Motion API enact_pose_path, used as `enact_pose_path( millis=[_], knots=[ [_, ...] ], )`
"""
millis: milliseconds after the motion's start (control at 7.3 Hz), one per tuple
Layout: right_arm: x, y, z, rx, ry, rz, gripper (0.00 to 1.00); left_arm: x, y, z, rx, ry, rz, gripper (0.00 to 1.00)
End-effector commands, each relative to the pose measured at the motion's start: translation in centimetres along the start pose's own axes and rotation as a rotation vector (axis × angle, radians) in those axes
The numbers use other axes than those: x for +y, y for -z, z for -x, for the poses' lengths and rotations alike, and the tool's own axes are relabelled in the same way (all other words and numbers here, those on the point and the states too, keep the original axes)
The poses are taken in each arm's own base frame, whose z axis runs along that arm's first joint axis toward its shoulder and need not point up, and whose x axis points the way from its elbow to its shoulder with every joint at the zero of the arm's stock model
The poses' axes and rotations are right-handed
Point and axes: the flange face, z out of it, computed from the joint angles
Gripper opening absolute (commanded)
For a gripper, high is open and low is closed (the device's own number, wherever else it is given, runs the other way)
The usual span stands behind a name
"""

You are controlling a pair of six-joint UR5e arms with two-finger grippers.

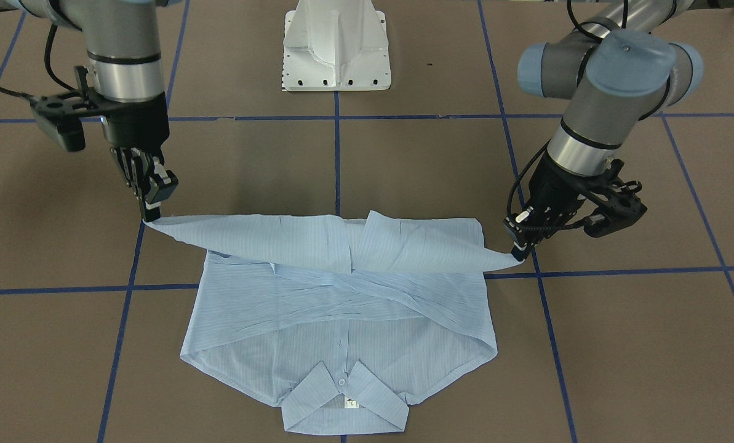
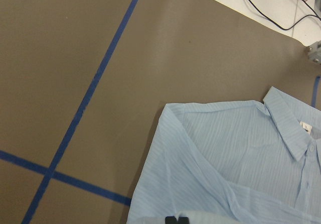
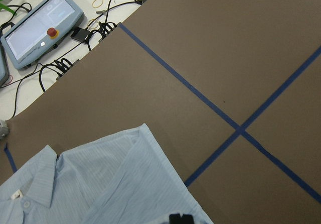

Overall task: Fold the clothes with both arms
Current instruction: 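Lift the hem with both grippers and fold it over toward the collar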

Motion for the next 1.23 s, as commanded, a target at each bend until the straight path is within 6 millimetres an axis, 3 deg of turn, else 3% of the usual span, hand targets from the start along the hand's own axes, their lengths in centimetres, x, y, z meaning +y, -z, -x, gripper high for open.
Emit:
enact_pose_path(
  millis=[0,137,274,548,822,959,1096],
  knots=[
    [-0.9,-8.3,3.1,-0.008,0.021,-0.017,0.0,-3.5,-6.4,-1.1,0.021,0.002,-0.017,0.0],
    [-0.5,-11.0,4.5,0.002,0.019,-0.018,0.0,-5.0,-9.2,-2.0,0.03,0.001,-0.032,0.0],
    [-0.3,-12.5,5.3,0.028,0.021,-0.02,0.0,-6.2,-11.1,-2.5,0.038,-0.004,-0.074,0.0],
    [-0.1,-15.3,5.7,0.076,0.028,-0.025,0.0,-7.0,-13.5,-2.5,0.019,-0.001,-0.101,0.0],
    [0.0,-15.9,5.8,0.088,0.033,-0.025,0.0,-5.9,-14.7,-2.8,0.01,-0.012,-0.104,0.0],
    [0.1,-16.5,5.6,0.098,0.034,-0.025,0.0,-5.2,-15.0,-2.9,0.009,-0.017,-0.098,0.11],
    [0.3,-16.7,6.1,0.057,0.029,-0.018,0.36,-5.0,-15.2,-2.8,0.009,-0.019,-0.094,0.26]
  ],
)
